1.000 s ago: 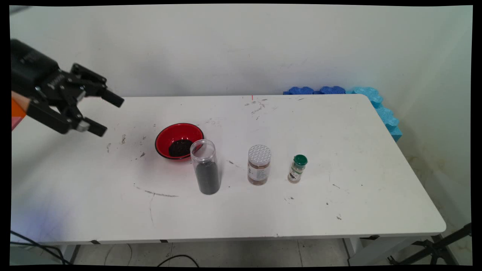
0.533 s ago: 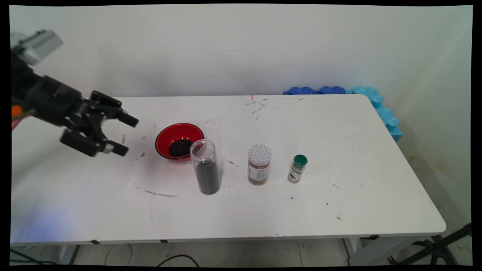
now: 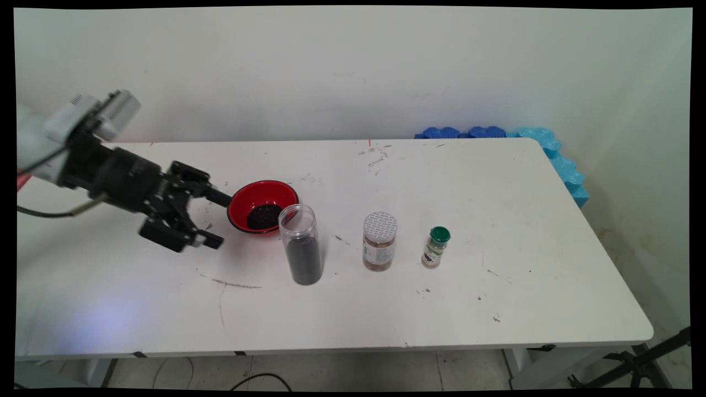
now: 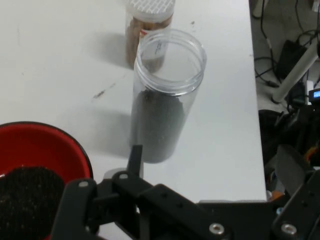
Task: Pick up the black seasoning powder from the table
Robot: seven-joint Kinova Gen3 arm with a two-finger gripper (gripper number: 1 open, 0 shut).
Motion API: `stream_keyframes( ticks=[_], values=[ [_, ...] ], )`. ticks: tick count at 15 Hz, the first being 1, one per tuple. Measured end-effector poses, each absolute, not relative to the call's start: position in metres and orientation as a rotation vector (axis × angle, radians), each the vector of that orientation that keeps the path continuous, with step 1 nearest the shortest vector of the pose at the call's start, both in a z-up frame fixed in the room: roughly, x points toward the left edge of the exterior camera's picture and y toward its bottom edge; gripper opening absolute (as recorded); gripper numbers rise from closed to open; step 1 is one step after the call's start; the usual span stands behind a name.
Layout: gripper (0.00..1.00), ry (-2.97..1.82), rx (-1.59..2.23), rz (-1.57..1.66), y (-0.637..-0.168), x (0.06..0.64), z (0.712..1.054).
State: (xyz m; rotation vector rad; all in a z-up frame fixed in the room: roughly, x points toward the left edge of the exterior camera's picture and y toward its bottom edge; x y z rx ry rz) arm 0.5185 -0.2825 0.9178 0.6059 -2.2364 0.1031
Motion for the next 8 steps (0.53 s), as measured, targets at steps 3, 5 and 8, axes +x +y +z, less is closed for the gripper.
stream_keyframes(
  ticks=[3, 5, 8],
  values=[
    [1.00, -2.232, 0.604, 0.113, -0.289, 0.507, 0.898],
    [1.00, -2.228, 0.603, 0.124, -0.295, 0.497, 0.885],
    [1.00, -2.224, 0.602, 0.134, -0.302, 0.485, 0.870]
  ],
)
